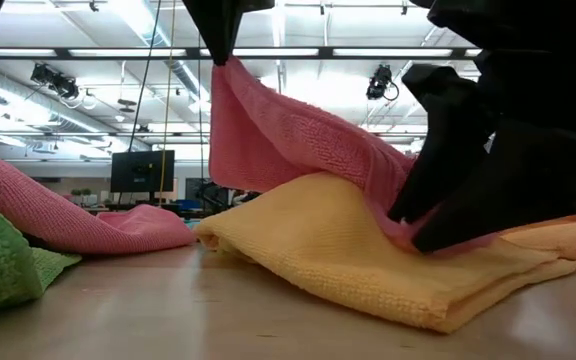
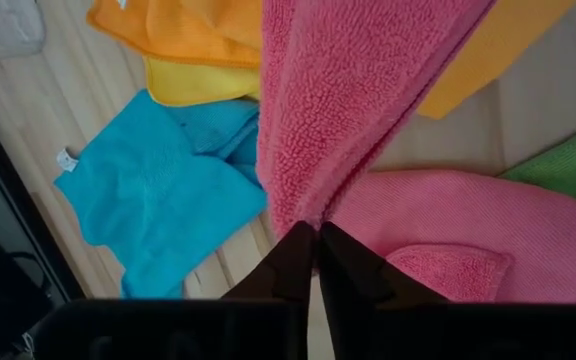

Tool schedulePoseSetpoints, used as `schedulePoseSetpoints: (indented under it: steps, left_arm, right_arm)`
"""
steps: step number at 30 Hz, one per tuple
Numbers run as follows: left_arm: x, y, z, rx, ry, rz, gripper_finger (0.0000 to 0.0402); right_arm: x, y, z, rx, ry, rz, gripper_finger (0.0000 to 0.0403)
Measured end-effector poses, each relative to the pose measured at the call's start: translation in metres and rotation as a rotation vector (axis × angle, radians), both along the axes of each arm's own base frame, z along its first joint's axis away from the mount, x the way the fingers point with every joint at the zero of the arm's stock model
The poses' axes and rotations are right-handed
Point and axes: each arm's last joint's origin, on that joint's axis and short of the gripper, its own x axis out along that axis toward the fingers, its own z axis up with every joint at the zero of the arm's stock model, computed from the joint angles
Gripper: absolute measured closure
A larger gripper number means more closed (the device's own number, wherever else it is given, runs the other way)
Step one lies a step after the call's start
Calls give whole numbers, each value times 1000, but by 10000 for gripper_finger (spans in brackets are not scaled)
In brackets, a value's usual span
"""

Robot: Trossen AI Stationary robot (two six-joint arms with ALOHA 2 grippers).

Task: Fold microfiber towels
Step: Fold the top pink microfiber cloth

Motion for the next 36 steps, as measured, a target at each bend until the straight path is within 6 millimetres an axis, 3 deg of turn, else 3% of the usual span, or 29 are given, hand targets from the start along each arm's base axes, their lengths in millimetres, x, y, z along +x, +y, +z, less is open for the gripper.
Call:
schedulePoseSetpoints:
  steps: [5, 10, 14, 21, 27, 36]
  left_arm:
    - [0, 0, 0, 0, -1, 6, 390]
    - [0, 0, 0, -1, -2, 7, 377]
    - [0, 0, 0, -1, -2, 7, 374]
    - [0, 0, 0, -1, -1, 7, 390]
    - [0, -1, 0, -6, -2, 12, 374]
    - [-3, -15, -1, -27, -12, 6, 390]
  right_arm:
    - [1, -1, -1, 40, 26, 12, 344]
    - [1, -1, -1, 57, 43, 31, 395]
    - [-2, 3, 0, 77, 60, 54, 398]
    - [-16, 19, 20, 108, 26, 115, 399]
    - [-29, 26, 35, 168, 59, 180, 400]
    - [-18, 17, 14, 306, 208, 182, 400]
